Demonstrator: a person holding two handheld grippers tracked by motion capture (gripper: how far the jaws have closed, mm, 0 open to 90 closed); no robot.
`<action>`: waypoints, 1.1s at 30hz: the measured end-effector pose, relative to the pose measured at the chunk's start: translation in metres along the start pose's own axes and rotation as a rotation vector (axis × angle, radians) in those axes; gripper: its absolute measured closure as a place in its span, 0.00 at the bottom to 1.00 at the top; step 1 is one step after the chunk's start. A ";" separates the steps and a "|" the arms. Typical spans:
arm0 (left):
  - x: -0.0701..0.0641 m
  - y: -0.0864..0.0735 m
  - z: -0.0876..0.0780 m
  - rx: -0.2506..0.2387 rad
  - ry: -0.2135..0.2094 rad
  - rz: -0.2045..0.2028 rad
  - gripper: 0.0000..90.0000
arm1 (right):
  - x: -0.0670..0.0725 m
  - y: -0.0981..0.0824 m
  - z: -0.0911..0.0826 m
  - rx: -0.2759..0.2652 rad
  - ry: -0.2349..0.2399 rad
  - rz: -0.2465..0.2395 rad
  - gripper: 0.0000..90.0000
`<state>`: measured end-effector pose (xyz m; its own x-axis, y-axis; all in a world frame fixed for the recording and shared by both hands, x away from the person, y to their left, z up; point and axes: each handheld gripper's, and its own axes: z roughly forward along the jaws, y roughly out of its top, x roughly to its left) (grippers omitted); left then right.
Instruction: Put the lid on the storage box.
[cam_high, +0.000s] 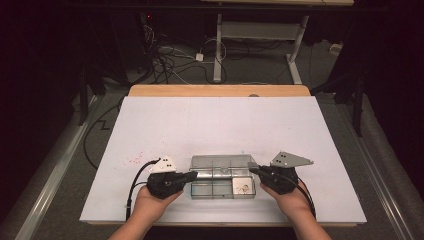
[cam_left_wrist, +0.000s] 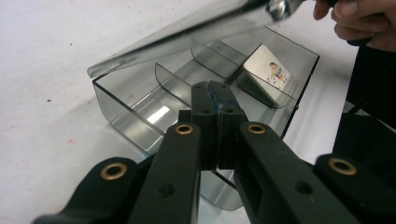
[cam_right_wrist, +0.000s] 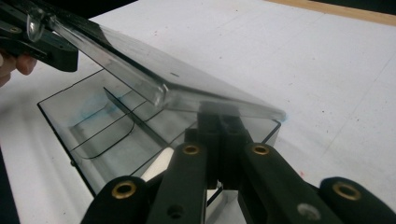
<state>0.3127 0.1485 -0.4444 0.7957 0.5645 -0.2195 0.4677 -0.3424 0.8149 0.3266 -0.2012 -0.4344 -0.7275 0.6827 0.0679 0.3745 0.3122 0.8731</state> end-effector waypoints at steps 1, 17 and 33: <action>0.000 -0.001 0.000 -0.002 -0.006 -0.008 0.97 | 0.000 -0.001 -0.001 0.003 0.002 -0.002 1.00; -0.007 -0.015 -0.002 -0.028 -0.006 0.004 0.97 | 0.010 -0.022 -0.002 0.022 -0.001 -0.013 1.00; -0.009 -0.019 -0.004 -0.022 -0.013 0.036 0.97 | 0.007 -0.037 -0.021 0.012 -0.020 -0.003 0.97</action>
<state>0.2955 0.1530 -0.4555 0.8168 0.5423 -0.1968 0.4303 -0.3454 0.8340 0.2956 -0.2219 -0.4565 -0.7170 0.6948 0.0559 0.3793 0.3217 0.8676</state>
